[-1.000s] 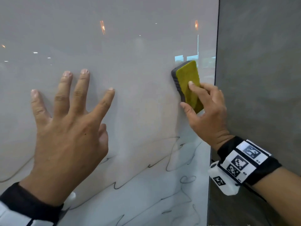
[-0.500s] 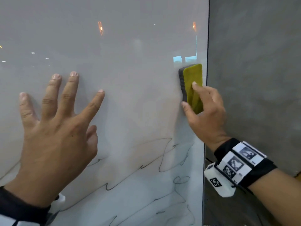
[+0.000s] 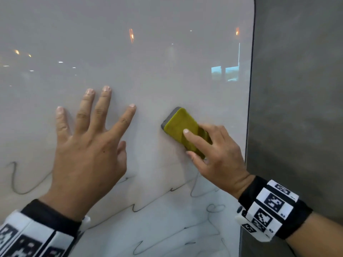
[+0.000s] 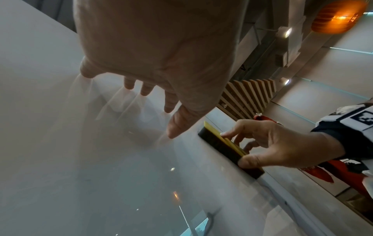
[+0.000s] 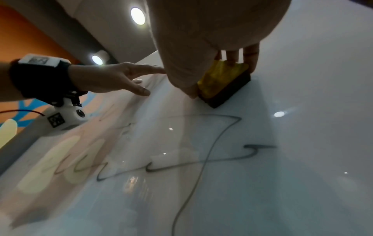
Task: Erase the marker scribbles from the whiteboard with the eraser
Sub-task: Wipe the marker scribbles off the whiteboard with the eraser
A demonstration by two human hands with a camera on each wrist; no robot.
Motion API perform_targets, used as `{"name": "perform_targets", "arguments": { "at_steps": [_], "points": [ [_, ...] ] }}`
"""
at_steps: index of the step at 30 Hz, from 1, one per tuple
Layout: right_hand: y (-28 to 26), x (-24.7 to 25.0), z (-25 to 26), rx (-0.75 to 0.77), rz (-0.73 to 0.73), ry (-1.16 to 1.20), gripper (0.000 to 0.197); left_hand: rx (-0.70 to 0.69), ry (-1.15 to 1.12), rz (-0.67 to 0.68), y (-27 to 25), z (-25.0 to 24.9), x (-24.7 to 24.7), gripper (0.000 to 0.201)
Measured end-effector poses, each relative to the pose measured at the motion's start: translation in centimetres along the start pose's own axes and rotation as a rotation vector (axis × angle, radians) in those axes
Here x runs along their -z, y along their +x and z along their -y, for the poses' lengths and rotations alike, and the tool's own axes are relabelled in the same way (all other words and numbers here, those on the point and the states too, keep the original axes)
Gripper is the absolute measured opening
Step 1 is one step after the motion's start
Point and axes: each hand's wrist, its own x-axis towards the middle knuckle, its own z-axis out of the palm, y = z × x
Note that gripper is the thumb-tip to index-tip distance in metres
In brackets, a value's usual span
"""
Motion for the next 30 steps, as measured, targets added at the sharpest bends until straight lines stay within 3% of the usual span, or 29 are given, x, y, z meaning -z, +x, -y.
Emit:
{"name": "perform_targets", "arguments": {
  "at_steps": [1,6,10,11,15,20,27,30],
  "points": [
    [0.2,-0.1,0.3,0.007,0.0,0.004,0.052,-0.002,0.003,0.011,0.0,0.1,0.1,0.077],
    [1.3,-1.2,3.1,-0.262,-0.135,0.121,0.05,-0.03,0.088,0.077,-0.4,1.0,0.4,0.072],
    [1.6,-1.6,5.6,-0.029,-0.07,0.041,0.05,-0.065,0.109,0.07,-0.5,1.7,0.3,0.067],
    [2.0,-1.6,5.6,-0.031,-0.074,0.039,0.05,-0.071,0.11,0.071,-0.5,1.9,0.2,0.067],
    [3.1,-1.9,7.6,-0.297,-0.183,0.169,0.052,-0.08,0.115,0.064,-1.2,3.0,0.2,0.07],
    [3.0,-3.0,11.4,-0.114,-0.083,0.134,0.048,-0.071,0.116,0.058,-2.7,5.3,0.6,0.071],
    [3.6,-3.8,13.8,-0.243,-0.175,0.18,0.048,-0.054,0.112,0.065,-4.8,9.4,1.4,0.076],
    [3.5,-4.6,16.4,-0.162,-0.13,0.176,0.049,-0.009,0.089,0.039,-5.4,11.0,1.8,0.081]
  ]
}}
